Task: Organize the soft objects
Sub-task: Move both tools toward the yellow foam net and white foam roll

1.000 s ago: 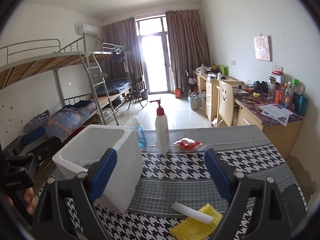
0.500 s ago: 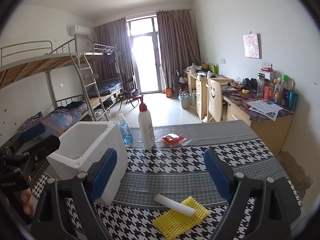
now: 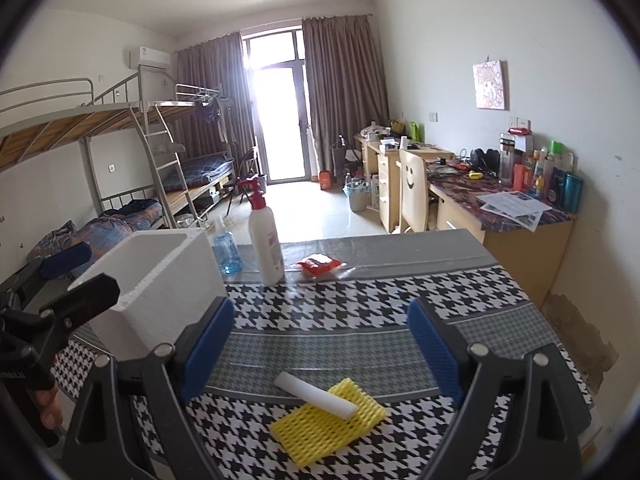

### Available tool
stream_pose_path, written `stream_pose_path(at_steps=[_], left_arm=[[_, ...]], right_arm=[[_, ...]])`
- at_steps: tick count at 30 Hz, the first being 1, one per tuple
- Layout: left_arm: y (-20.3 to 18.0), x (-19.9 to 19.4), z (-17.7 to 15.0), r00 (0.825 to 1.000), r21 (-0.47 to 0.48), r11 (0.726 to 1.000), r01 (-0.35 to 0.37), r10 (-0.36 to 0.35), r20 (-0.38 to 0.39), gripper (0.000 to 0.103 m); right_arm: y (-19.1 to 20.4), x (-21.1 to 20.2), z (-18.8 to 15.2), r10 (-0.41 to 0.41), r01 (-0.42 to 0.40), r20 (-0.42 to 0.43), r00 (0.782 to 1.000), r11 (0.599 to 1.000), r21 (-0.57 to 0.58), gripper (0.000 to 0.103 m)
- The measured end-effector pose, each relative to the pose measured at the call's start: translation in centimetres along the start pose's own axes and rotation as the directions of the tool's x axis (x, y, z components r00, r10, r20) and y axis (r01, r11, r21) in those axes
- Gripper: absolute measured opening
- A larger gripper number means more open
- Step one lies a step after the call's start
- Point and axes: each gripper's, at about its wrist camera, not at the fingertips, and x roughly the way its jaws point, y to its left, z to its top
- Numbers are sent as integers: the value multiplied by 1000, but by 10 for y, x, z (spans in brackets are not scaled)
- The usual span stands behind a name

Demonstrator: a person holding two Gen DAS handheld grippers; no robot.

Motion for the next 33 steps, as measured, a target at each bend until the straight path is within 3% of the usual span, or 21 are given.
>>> stream_pose_path(at_steps=[20,33], left_arm=[[-33,25,-23,993,18,996,85,-84,-83,102],[-42,42,-45,982,31,994,106,-100,-163,102]], right_arm=[[-36,9,-17,-25,27,-45,999,999,42,91],[-49,24,-29,-29,34,-94,995,998,59,91]])
